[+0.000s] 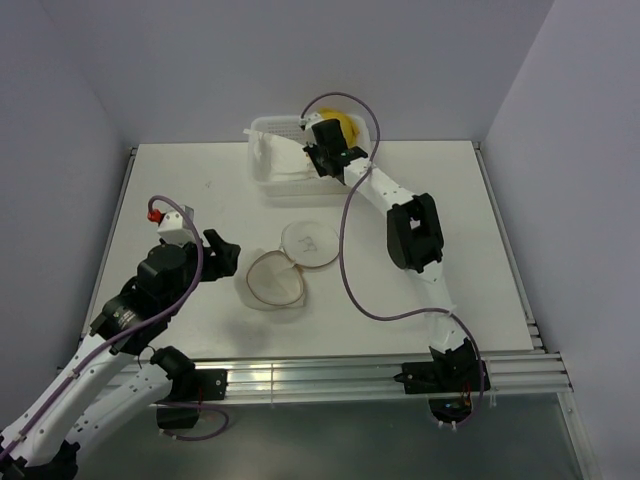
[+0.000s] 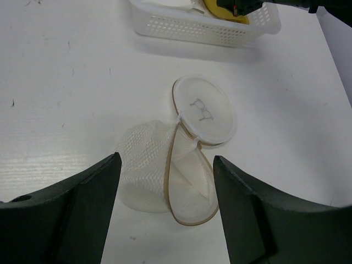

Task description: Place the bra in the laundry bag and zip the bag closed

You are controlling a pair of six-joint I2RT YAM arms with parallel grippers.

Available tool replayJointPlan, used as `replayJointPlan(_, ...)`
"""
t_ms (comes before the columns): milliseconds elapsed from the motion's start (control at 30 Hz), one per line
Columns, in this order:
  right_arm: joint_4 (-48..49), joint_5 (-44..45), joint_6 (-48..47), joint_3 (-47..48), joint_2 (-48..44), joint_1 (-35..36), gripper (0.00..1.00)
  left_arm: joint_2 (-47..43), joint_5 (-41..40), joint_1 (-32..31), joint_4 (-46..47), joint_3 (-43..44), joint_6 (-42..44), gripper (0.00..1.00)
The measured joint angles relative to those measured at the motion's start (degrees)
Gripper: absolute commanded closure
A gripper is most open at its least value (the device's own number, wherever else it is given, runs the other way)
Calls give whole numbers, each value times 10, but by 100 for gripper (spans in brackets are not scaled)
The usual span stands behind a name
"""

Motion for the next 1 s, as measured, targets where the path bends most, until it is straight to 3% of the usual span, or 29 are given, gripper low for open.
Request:
replayJointPlan(233,66,5,20,-89,-81,0,100,5,26,21,4,0,2,27)
replayJointPlan(633,173,14,68,-244,-383,-26,100,-2,66,27,23,-1,2,26)
replayJointPlan(900,151,71,108,-395,-572,-35,100,5,116,27,41,-9,-1,26)
replayJointPlan(1000,118,111,144,-483,-683,-35,100,17,143,27,56,-10,-1,27)
